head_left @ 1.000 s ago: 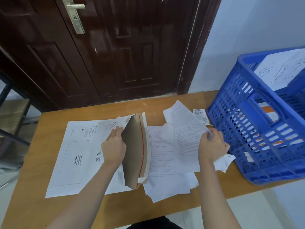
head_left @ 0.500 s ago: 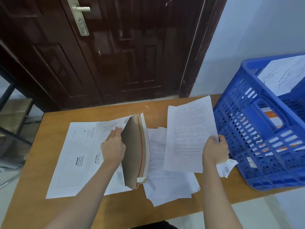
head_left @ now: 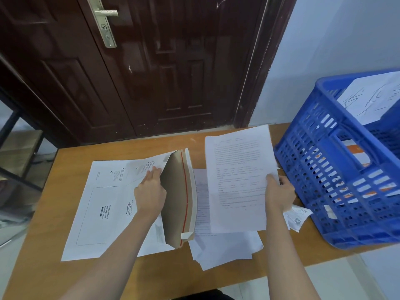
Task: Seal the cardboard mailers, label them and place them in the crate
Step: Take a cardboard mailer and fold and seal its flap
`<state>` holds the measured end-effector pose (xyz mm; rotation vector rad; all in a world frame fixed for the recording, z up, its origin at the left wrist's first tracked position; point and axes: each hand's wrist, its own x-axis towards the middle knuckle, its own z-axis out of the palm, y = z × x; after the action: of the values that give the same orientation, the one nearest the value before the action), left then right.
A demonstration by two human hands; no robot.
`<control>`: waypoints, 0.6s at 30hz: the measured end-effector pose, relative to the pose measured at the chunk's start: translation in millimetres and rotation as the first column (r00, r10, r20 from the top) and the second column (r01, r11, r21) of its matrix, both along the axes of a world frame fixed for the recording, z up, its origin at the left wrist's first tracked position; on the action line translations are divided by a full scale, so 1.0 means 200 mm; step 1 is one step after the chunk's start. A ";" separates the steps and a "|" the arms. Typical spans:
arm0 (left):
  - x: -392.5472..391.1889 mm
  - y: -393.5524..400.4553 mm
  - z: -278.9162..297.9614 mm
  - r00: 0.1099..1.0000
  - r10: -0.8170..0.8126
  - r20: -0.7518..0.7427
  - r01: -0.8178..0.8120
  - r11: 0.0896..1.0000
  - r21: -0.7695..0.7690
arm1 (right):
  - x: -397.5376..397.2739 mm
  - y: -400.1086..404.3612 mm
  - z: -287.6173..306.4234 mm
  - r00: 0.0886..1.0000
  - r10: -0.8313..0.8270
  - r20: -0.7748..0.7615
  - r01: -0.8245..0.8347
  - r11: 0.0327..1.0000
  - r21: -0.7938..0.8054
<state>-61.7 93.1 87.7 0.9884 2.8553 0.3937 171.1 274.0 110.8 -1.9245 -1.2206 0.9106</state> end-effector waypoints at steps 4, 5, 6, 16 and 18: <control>0.00 0.01 -0.01 1.000 -0.003 -0.003 0.003 0.999 -0.035 | -0.03 -0.01 0.04 0.972 0.230 -0.041 -0.232 0.969 -0.081; 0.00 0.02 -0.01 1.000 -0.003 -0.003 0.003 0.999 -0.041 | -0.06 -0.01 0.05 0.962 0.271 -0.024 -0.272 0.958 -0.093; 0.01 0.02 -0.01 1.000 -0.003 -0.001 0.003 0.999 -0.045 | -0.08 -0.02 0.06 0.955 0.296 -0.004 -0.295 0.951 -0.096; 0.03 0.06 0.00 1.000 -0.017 0.007 0.018 0.993 -0.115 | -0.30 -0.06 0.19 0.886 0.396 0.241 -0.397 0.916 -0.046; 0.05 0.06 0.00 1.000 -0.018 0.014 0.020 0.993 -0.115 | -0.34 -0.07 0.22 0.879 0.406 0.251 -0.414 0.910 -0.026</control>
<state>-52.1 105.9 86.9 0.9877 2.8180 0.2298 103.4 260.1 154.9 -1.8294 -1.8342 0.8643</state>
